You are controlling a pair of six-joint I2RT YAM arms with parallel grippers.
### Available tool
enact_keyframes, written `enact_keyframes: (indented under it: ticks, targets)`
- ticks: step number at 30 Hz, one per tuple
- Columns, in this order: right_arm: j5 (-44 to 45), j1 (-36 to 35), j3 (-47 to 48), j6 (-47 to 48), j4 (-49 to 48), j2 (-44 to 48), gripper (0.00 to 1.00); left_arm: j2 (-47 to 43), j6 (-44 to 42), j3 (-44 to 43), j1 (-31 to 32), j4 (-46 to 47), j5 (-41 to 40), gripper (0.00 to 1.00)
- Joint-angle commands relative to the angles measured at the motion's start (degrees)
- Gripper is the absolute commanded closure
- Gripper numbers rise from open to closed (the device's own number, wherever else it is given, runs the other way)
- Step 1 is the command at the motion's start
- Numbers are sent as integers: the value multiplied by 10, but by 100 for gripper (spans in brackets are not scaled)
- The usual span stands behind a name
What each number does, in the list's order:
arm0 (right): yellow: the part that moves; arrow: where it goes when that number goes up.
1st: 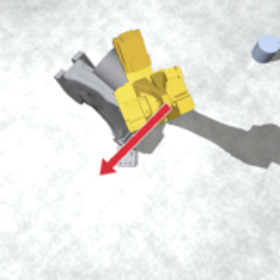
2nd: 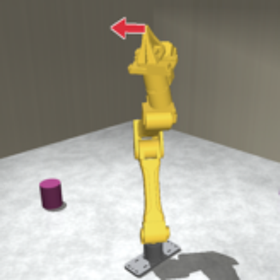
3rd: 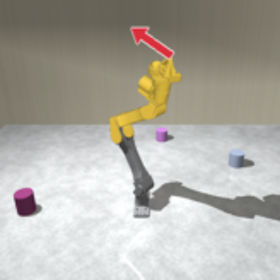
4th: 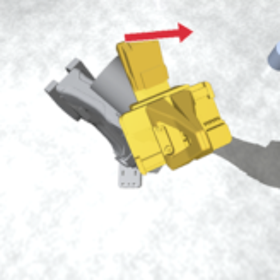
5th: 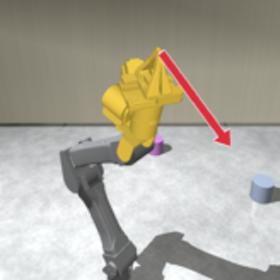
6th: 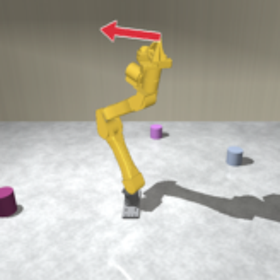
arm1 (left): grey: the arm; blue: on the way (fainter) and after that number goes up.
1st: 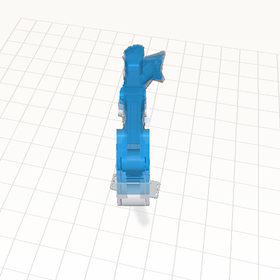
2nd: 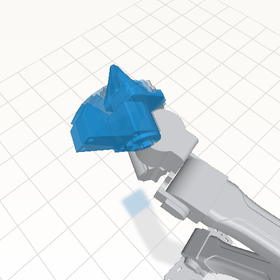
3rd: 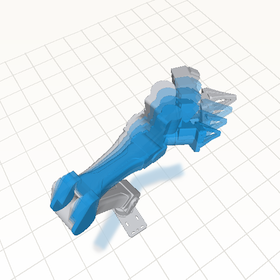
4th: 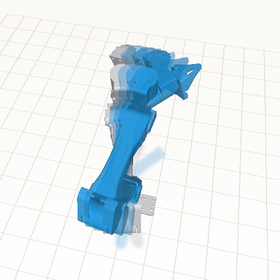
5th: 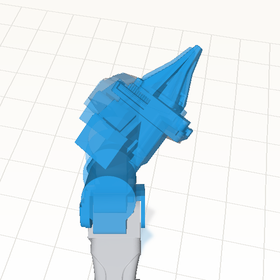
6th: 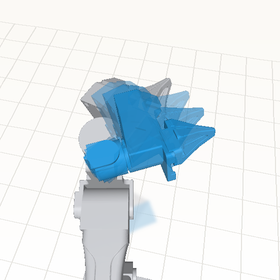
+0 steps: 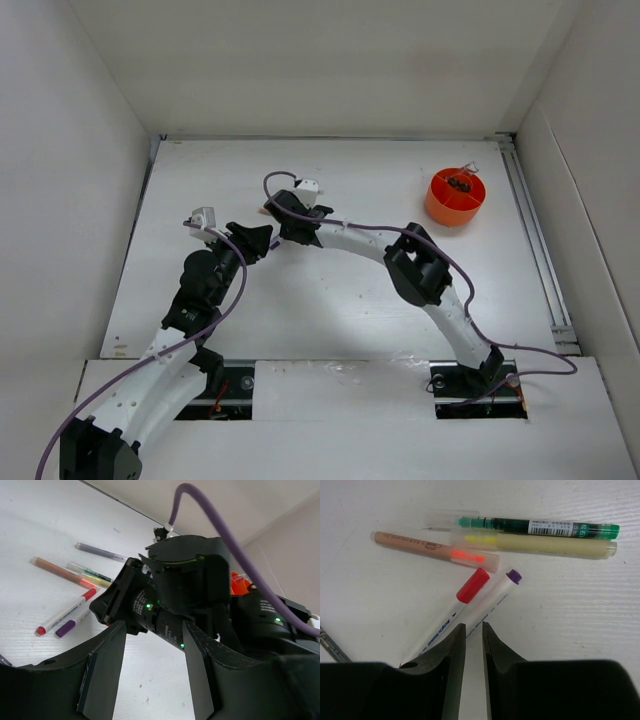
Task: Sort the stationery into containers
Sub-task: Move the pen to the center of the board.
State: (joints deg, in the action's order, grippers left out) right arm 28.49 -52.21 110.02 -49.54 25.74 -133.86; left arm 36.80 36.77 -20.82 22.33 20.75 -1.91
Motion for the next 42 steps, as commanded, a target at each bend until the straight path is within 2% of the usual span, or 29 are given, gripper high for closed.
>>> enact_keyframes:
  ticks: [1, 9, 12, 14, 15, 19, 23, 26, 27, 30, 33, 34, 37, 40, 41, 42]
  targets:
    - [7, 8, 48, -3, 19, -31, 75, -2, -9, 1, -3, 28, 7, 55]
    - [12, 8, 61, -9, 19, -39, 79, -2, -9, 1, -3, 28, 7, 55]
    - [25, 8, 30, -14, 33, -33, 79, -2, -9, 1, -3, 28, 7, 55]
    - [32, 8, -7, -14, 33, -18, 74, -2, -9, 1, -3, 28, 12, 55]
    - [39, 8, -21, -14, 33, -5, 68, -2, -9, 1, -3, 33, 12, 55]
    - [51, 8, -79, -14, 33, 25, 60, -8, -9, 1, -3, 33, 12, 55]
    - [56, 8, -135, -8, 21, 61, 60, -13, -14, 1, -3, 28, 5, 55]
    - [51, 8, -191, 4, -5, 100, 64, -19, -14, 1, -3, 22, -3, 55]
    - [40, 8, -204, 4, -13, 110, 69, -19, -14, 1, -3, 22, -9, 55]
    - [14, 8, -248, 30, -42, 142, 71, -25, -20, 7, -3, 22, -31, 55]
    - [-6, 8, -254, 50, -41, 142, 67, -30, -20, 19, -3, 22, -53, 55]
    - [-6, 8, -245, 50, -35, 142, 59, -36, -20, 24, -3, 22, -69, 55]
    - [0, 14, -226, 66, -30, 127, 49, -36, -20, 40, -3, 39, -91, 55]
    - [-7, 27, -218, 71, -24, 108, 52, -36, -20, 33, -3, 23, -91, 54]
    - [-12, 27, -218, 71, -24, 108, 57, -36, -20, 33, -3, 16, -76, 54]
    - [-12, 33, -218, 71, -24, 103, 57, -36, -20, 33, -3, 10, -76, 54]
